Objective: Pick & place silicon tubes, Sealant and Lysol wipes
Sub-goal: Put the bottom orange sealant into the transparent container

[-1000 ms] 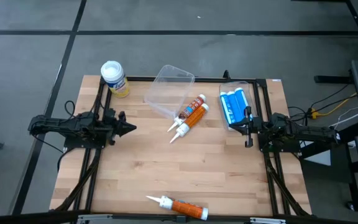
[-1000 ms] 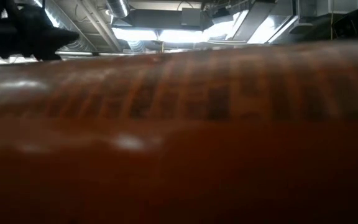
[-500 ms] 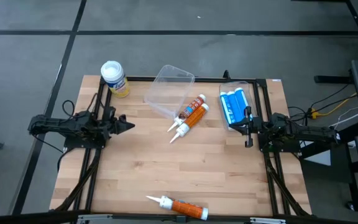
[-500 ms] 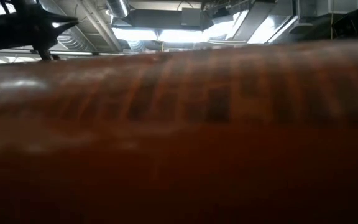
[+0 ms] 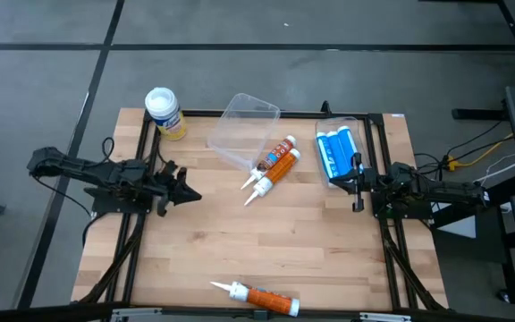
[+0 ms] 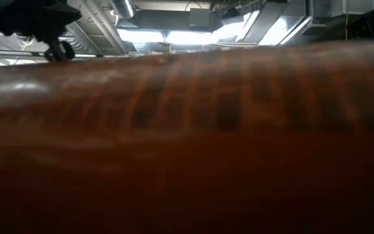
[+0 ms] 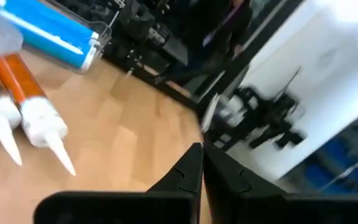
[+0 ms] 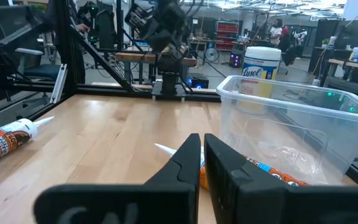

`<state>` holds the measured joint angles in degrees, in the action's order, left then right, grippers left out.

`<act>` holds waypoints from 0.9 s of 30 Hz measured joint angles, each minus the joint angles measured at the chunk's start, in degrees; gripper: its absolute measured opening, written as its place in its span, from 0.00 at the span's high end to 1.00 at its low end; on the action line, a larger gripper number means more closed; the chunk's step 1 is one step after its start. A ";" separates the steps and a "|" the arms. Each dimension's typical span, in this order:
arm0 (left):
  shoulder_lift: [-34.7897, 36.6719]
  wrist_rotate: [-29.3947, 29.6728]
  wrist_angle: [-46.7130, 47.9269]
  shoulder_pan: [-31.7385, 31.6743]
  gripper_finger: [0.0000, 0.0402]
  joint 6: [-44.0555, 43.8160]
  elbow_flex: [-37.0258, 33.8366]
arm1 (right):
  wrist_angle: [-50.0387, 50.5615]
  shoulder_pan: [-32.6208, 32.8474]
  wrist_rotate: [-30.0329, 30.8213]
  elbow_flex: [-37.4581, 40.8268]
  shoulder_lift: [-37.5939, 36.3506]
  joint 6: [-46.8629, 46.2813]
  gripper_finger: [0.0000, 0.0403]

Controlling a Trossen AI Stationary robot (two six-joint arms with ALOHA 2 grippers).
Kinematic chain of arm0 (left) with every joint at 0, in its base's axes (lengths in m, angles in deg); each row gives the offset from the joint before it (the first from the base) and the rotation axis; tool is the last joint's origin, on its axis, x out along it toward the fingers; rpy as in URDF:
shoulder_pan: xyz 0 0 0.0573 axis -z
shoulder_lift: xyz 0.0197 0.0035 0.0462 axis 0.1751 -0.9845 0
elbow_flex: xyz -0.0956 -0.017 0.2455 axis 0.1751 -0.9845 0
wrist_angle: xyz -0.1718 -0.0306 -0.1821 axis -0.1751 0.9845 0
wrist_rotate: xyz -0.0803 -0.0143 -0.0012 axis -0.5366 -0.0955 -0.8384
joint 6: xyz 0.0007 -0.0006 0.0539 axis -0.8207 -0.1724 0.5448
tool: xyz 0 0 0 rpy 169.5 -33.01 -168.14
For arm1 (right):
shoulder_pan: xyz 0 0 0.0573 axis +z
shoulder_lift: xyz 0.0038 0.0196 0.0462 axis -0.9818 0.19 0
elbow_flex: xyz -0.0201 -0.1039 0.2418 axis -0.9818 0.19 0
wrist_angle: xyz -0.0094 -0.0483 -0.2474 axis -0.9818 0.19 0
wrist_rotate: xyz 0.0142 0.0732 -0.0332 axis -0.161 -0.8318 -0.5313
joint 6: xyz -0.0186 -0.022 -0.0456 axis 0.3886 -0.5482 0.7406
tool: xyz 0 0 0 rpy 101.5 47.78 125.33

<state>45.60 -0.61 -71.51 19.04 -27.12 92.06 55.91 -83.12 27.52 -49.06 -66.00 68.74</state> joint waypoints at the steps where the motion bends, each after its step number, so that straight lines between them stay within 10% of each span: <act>1: -2.31 0.74 0.13 0.69 0.98 2.70 1.48 | -0.01 -0.02 0.00 0.00 0.00 0.00 0.94; 11: -24.10 1.08 3.91 4.70 0.99 31.05 19.42 | -0.01 -0.01 0.00 0.00 0.00 0.01 0.94; 27: -43.42 20.45 13.91 13.36 0.99 36.90 33.74 | -0.01 0.00 0.00 0.00 0.00 0.00 0.94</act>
<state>2.19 19.84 -57.60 32.40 9.78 125.79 55.89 -83.13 27.52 -49.06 -66.00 68.74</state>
